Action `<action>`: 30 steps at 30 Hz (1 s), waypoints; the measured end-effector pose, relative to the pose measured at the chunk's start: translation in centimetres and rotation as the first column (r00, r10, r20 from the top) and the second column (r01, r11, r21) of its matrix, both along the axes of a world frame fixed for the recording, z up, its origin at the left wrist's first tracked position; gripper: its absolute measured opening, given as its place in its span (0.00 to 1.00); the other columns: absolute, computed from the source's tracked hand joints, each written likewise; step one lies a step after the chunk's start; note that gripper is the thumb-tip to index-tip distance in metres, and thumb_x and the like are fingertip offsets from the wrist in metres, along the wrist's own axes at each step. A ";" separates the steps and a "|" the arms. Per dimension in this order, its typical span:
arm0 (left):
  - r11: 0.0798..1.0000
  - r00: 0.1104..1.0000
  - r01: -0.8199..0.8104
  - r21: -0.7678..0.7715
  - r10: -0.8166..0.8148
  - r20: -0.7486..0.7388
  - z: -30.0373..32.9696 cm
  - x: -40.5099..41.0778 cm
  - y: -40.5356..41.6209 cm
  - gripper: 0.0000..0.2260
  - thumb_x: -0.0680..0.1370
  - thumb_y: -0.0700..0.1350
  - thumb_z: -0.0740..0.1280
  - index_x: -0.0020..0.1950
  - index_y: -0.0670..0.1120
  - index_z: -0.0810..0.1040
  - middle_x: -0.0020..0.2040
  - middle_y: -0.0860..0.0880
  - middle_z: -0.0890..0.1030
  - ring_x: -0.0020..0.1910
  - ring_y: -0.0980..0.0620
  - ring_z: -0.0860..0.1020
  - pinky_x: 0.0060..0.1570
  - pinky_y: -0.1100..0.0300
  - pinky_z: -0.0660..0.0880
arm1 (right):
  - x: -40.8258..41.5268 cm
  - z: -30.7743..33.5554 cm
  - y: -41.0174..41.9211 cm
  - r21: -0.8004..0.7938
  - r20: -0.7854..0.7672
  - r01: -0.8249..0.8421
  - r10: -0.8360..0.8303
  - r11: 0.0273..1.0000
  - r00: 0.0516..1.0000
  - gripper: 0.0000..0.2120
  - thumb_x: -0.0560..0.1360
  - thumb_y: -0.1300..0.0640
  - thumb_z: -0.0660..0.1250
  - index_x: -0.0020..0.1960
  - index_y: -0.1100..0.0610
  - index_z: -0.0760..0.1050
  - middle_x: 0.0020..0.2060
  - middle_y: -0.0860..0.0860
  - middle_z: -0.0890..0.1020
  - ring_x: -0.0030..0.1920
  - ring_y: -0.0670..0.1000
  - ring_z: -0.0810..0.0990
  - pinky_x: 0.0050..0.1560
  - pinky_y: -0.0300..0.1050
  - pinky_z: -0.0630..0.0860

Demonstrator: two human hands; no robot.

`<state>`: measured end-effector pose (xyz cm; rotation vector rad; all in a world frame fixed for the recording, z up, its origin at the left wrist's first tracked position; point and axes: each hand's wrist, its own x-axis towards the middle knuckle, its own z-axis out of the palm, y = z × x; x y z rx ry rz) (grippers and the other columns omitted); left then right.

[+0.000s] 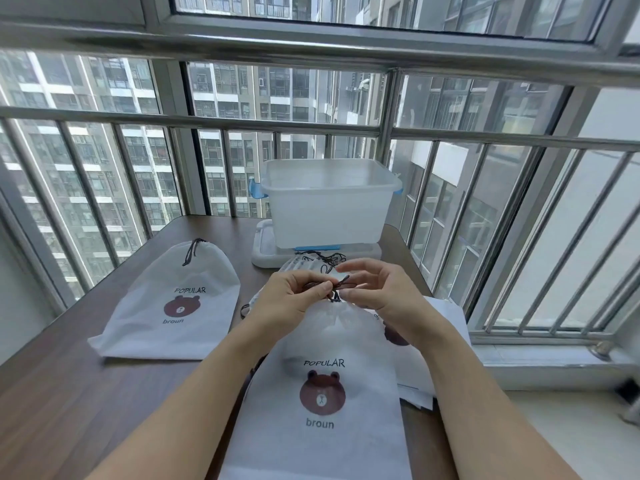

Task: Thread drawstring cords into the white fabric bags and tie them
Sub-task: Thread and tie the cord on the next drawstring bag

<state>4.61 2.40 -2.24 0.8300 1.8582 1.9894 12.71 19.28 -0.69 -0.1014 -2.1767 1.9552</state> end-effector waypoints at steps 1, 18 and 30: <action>1.000 1.000 -0.007 -0.009 0.007 0.000 0.0 -0.1 0.0 0.07 0.78 0.35 0.69 0.49 0.43 0.85 0.40 0.50 0.86 0.40 0.58 0.82 0.45 0.69 0.75 | 0.1 0.2 0.0 -0.008 -0.039 -0.013 0.012 1.000 0.999 0.15 0.72 0.71 0.74 0.57 0.60 0.82 0.41 0.54 0.84 0.40 0.48 0.82 0.44 0.37 0.77; 0.996 0.997 -0.039 -0.086 0.033 -0.066 -0.3 -0.3 -0.1 0.07 0.79 0.36 0.68 0.49 0.44 0.85 0.39 0.51 0.86 0.41 0.58 0.83 0.44 0.70 0.75 | 0.8 1.1 -0.4 -0.387 0.058 -0.033 0.061 0.921 0.996 0.07 0.75 0.72 0.68 0.44 0.65 0.83 0.40 0.62 0.84 0.41 0.57 0.87 0.45 0.40 0.84; 1.000 0.994 -0.007 0.007 0.006 0.109 -0.1 0.0 -0.4 0.08 0.78 0.36 0.69 0.55 0.37 0.83 0.47 0.44 0.86 0.44 0.58 0.84 0.43 0.71 0.76 | 0.5 0.6 -2.0 -0.355 0.066 0.046 -0.024 0.934 0.998 0.07 0.68 0.73 0.75 0.45 0.67 0.81 0.41 0.64 0.85 0.41 0.58 0.87 0.43 0.41 0.83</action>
